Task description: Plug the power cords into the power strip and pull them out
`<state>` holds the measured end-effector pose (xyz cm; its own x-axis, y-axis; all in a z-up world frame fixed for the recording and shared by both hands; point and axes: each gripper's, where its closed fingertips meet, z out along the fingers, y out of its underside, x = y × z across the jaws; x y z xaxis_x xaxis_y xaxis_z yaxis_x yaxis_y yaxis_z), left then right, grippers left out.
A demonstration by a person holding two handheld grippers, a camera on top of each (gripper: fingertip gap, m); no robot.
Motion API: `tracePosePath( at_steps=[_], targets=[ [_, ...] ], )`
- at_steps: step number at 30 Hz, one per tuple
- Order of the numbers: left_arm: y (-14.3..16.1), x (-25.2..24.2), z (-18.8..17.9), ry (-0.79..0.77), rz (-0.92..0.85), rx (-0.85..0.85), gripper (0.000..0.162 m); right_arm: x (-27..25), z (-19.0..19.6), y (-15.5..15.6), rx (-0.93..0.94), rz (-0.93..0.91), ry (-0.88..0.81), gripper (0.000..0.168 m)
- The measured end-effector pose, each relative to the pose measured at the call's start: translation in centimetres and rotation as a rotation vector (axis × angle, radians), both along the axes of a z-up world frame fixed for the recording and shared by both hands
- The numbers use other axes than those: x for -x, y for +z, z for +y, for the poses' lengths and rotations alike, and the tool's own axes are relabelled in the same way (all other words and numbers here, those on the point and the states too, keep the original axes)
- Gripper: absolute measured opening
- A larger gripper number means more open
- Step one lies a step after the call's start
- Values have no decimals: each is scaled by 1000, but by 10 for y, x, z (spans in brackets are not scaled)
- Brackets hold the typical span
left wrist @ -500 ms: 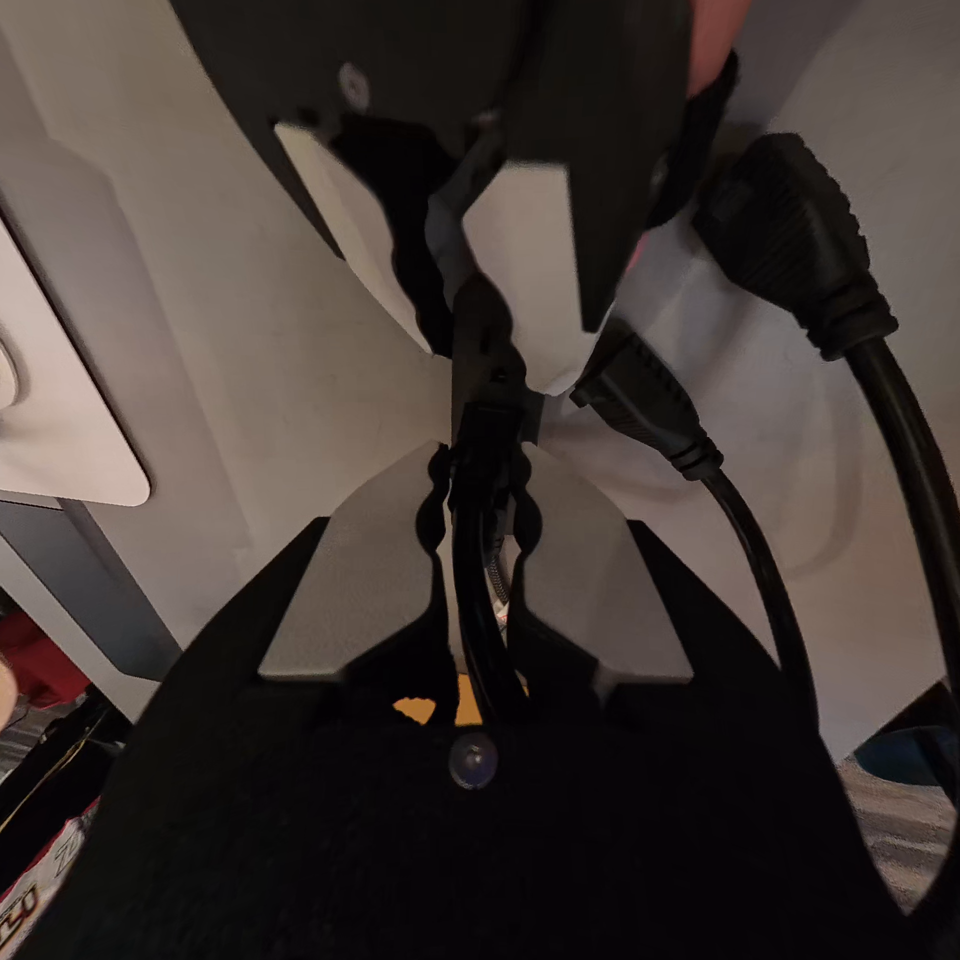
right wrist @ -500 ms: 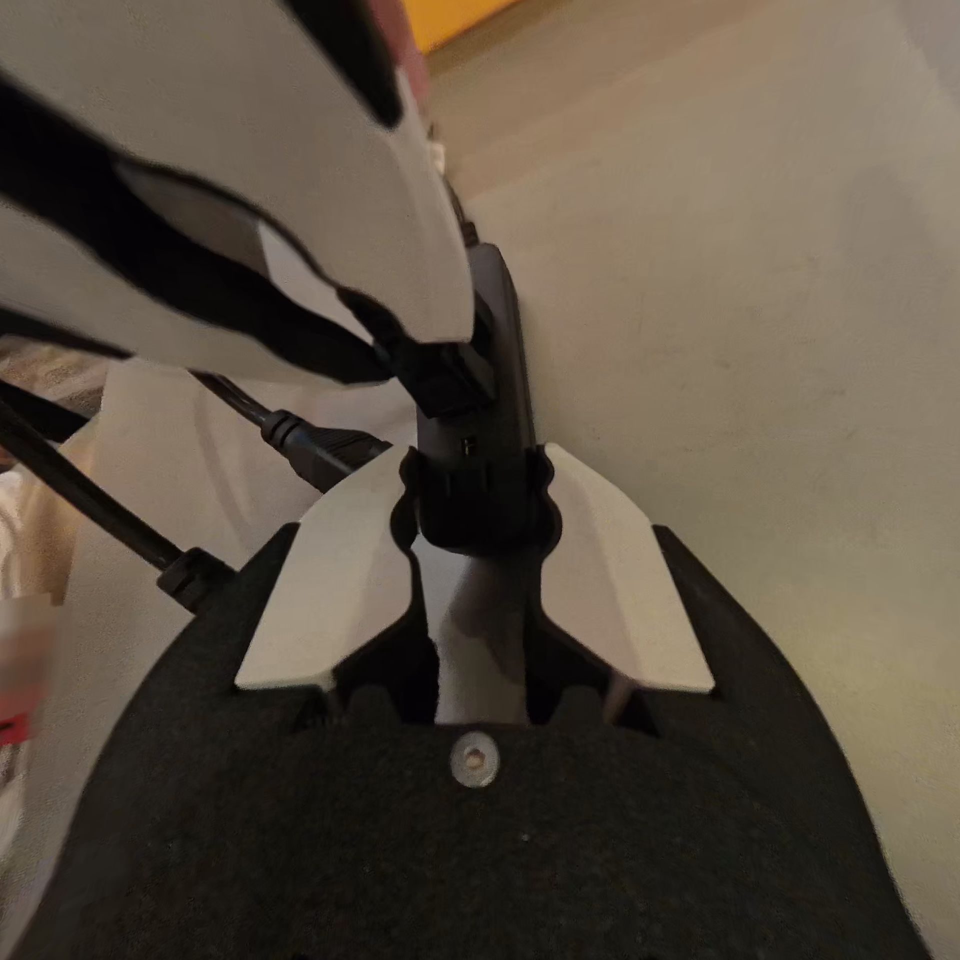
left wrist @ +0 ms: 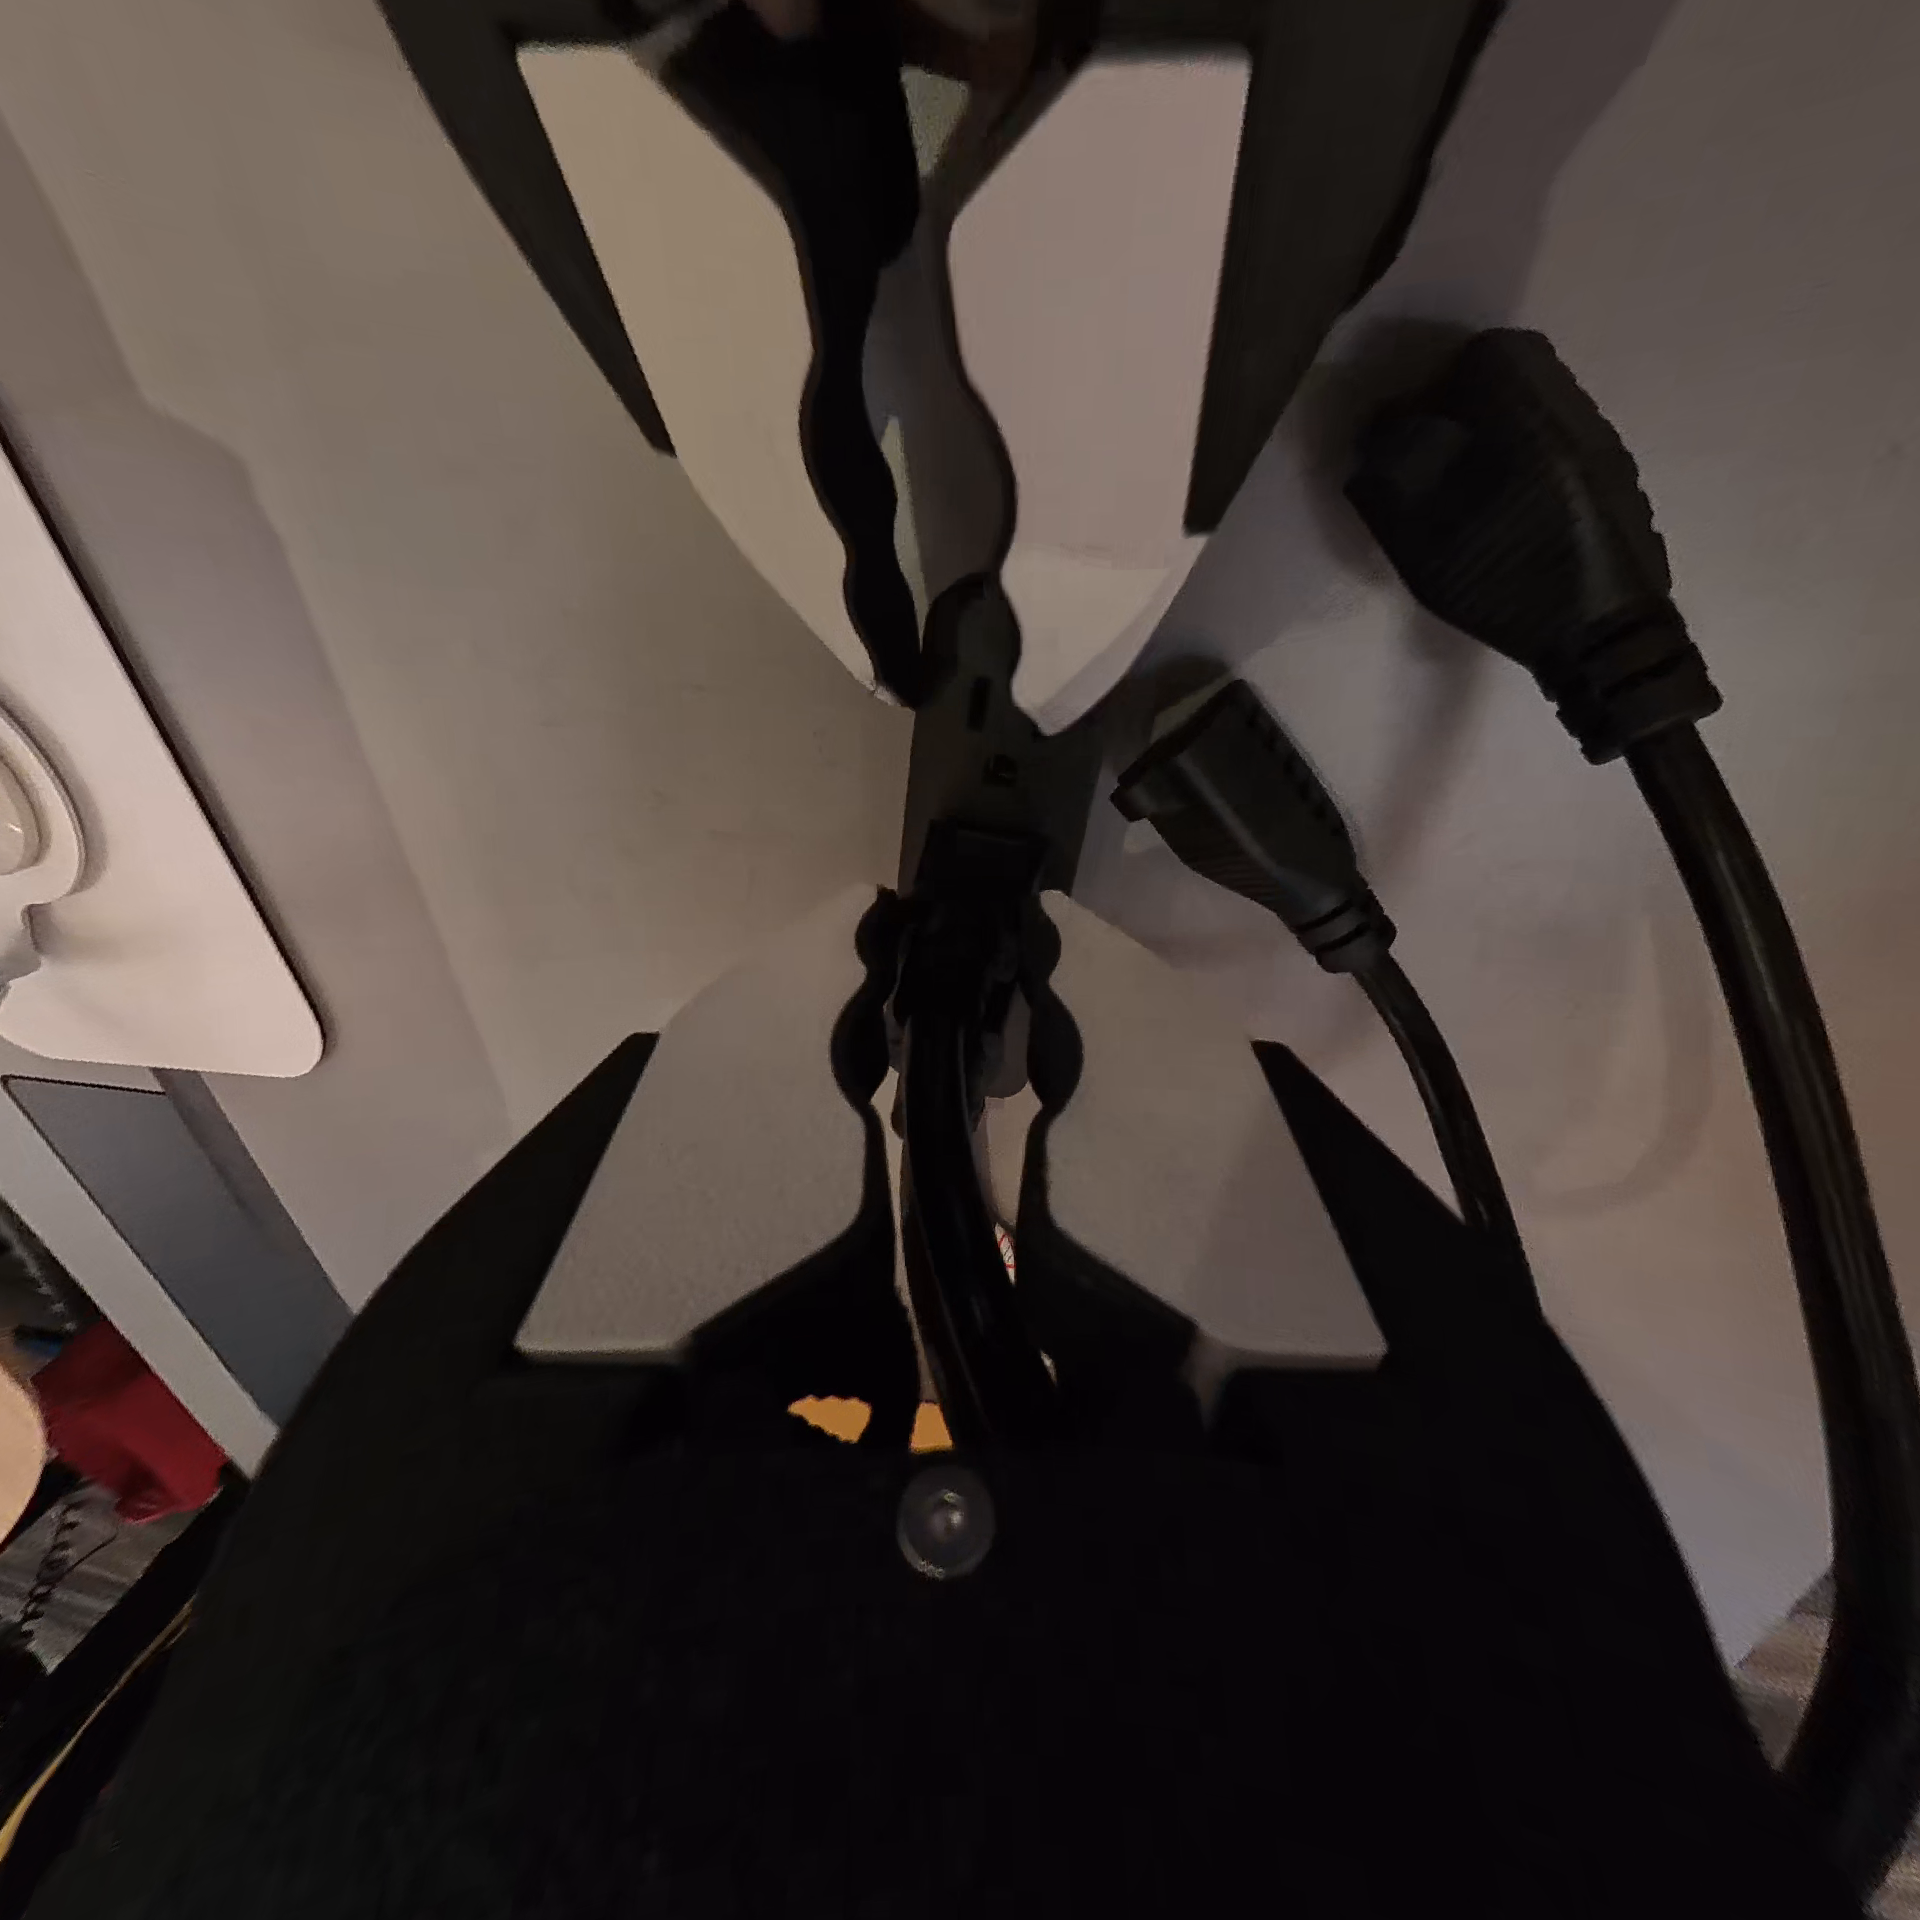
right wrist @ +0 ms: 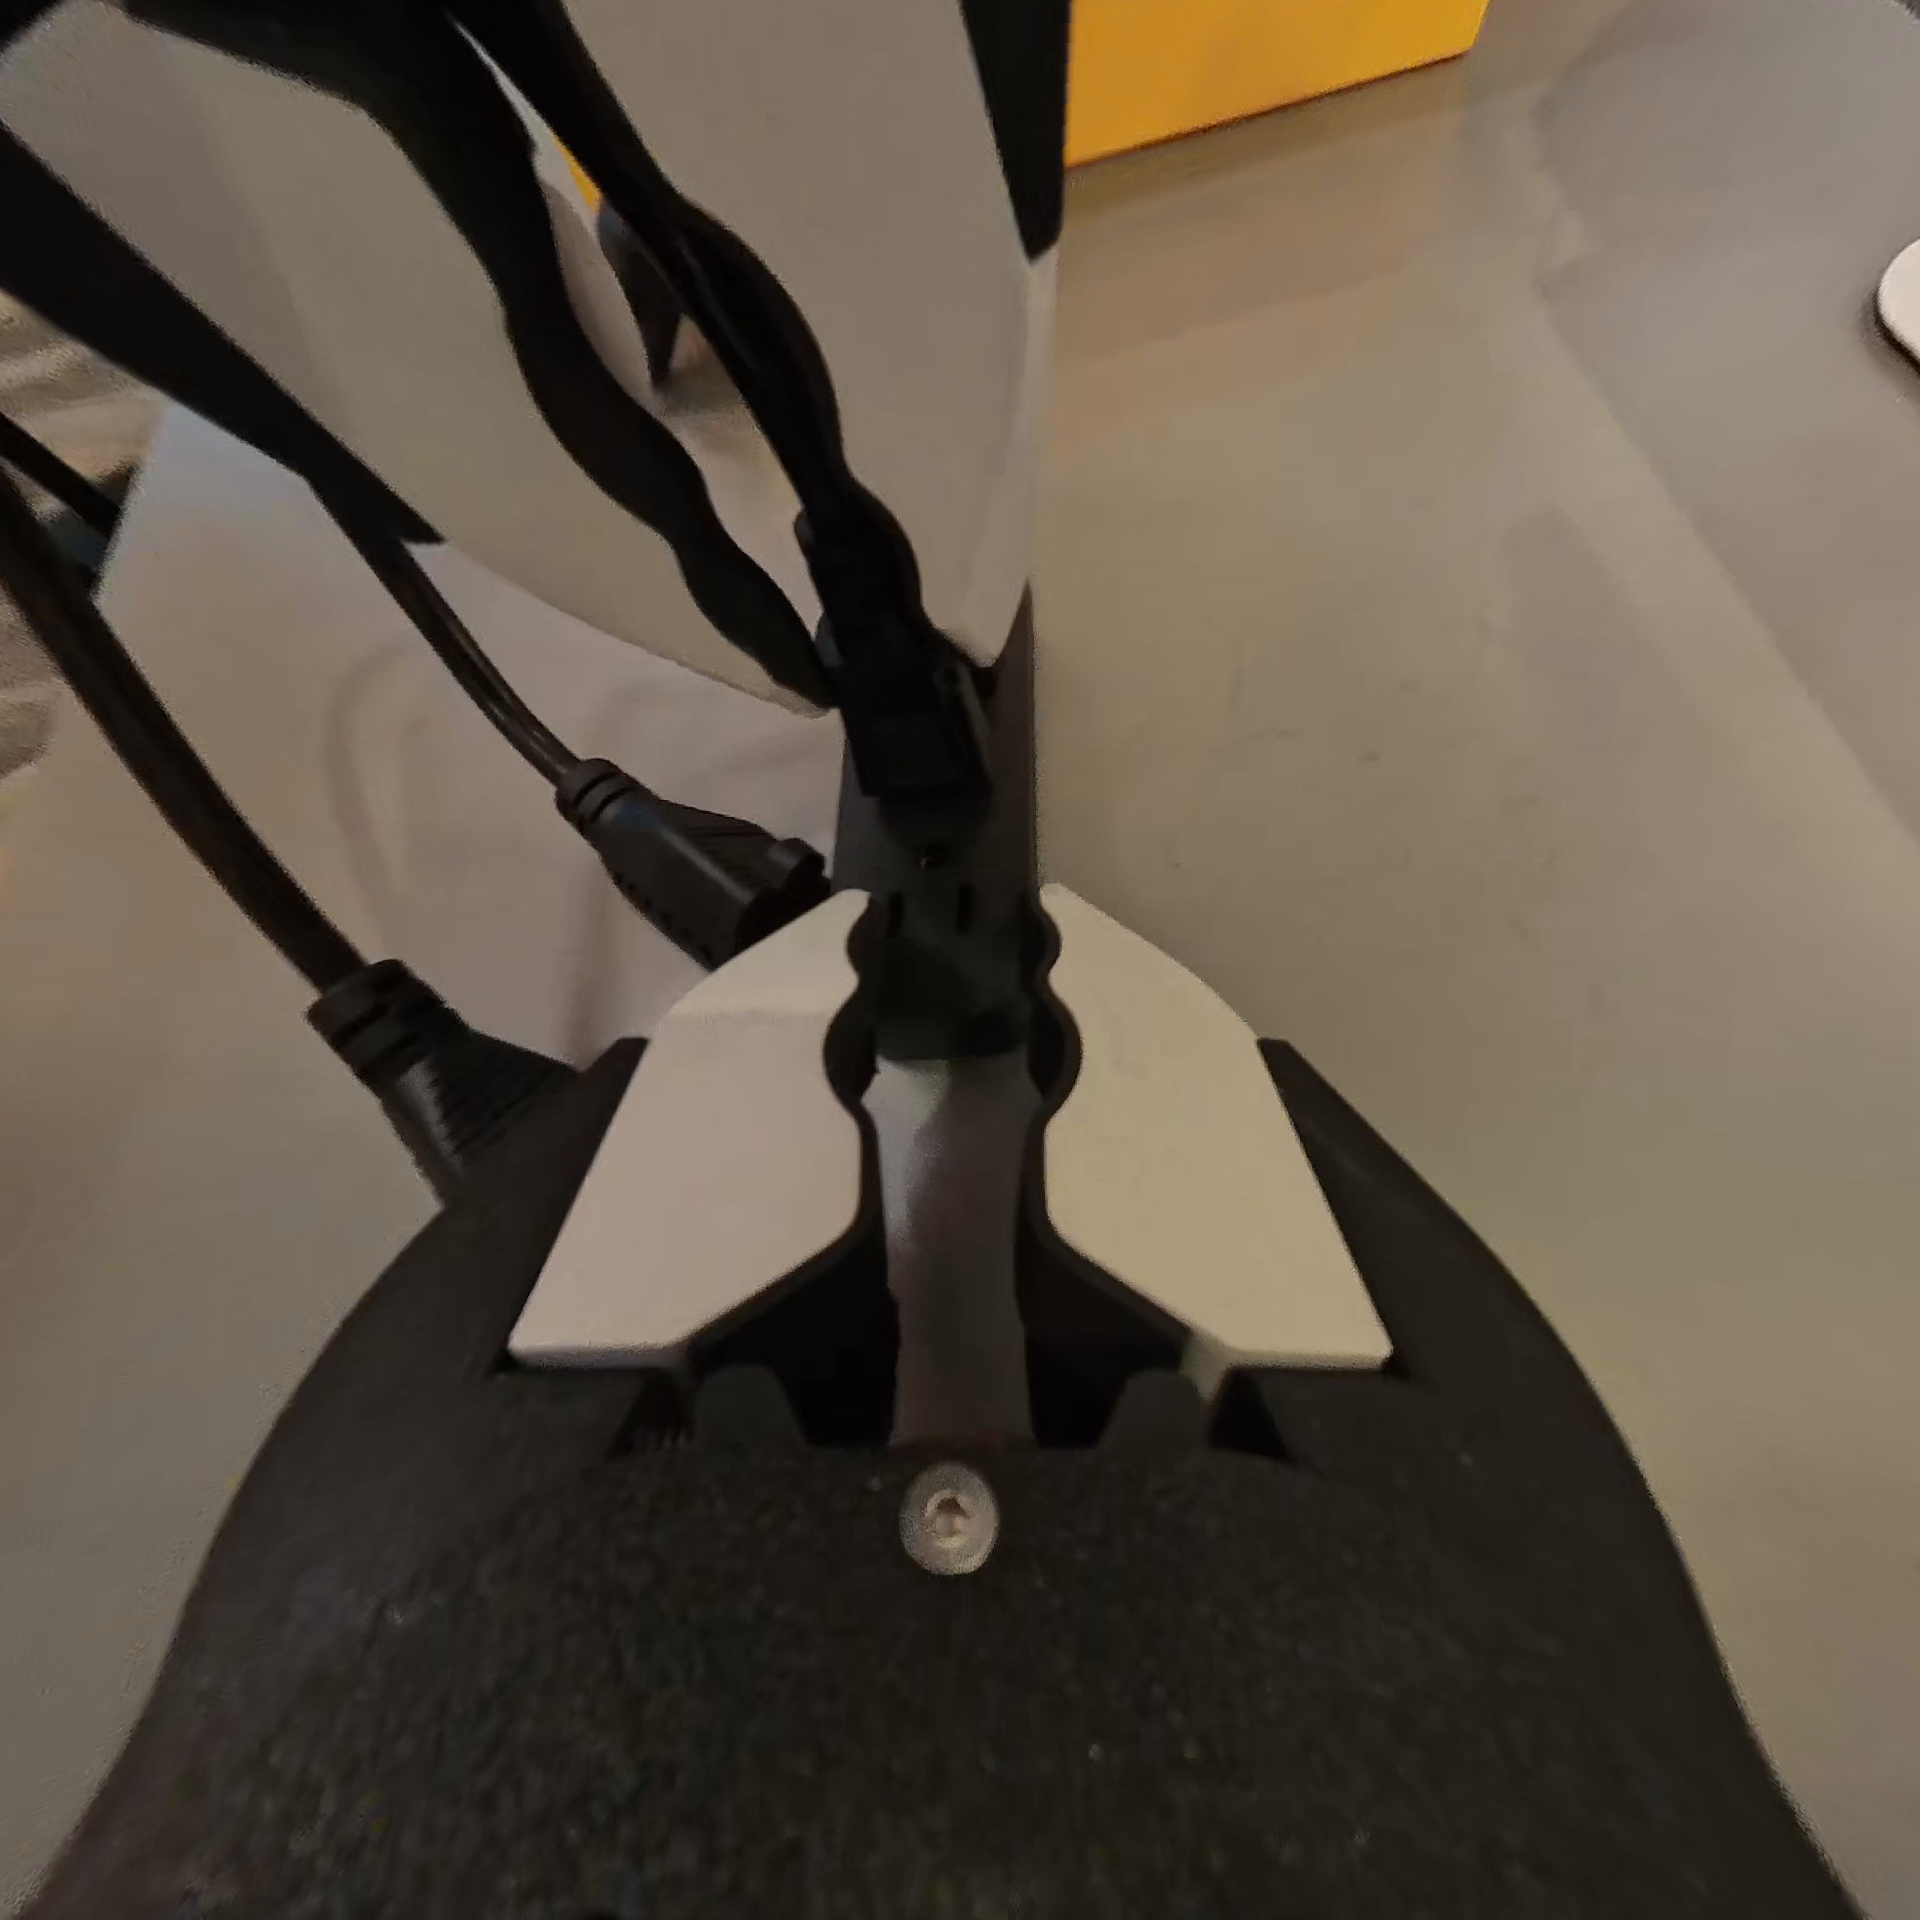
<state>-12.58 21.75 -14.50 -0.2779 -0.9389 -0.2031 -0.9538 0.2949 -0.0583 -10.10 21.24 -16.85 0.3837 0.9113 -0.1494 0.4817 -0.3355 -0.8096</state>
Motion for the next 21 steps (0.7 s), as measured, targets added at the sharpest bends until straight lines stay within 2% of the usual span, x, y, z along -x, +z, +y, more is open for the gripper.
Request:
tracePosePath(
  at_steps=[3,8,21],
  targets=[
    [-1,0,-1,-7,8,-18,22,3,2,-4,-40,-61,3,22],
    [-1,1,-4,-41,7,-65,21,4,1,-7,-3,-36,-7,24],
    [3,0,-10,26,-71,-2,20,7,-2,-9,34,-71,7,24]
  ],
)
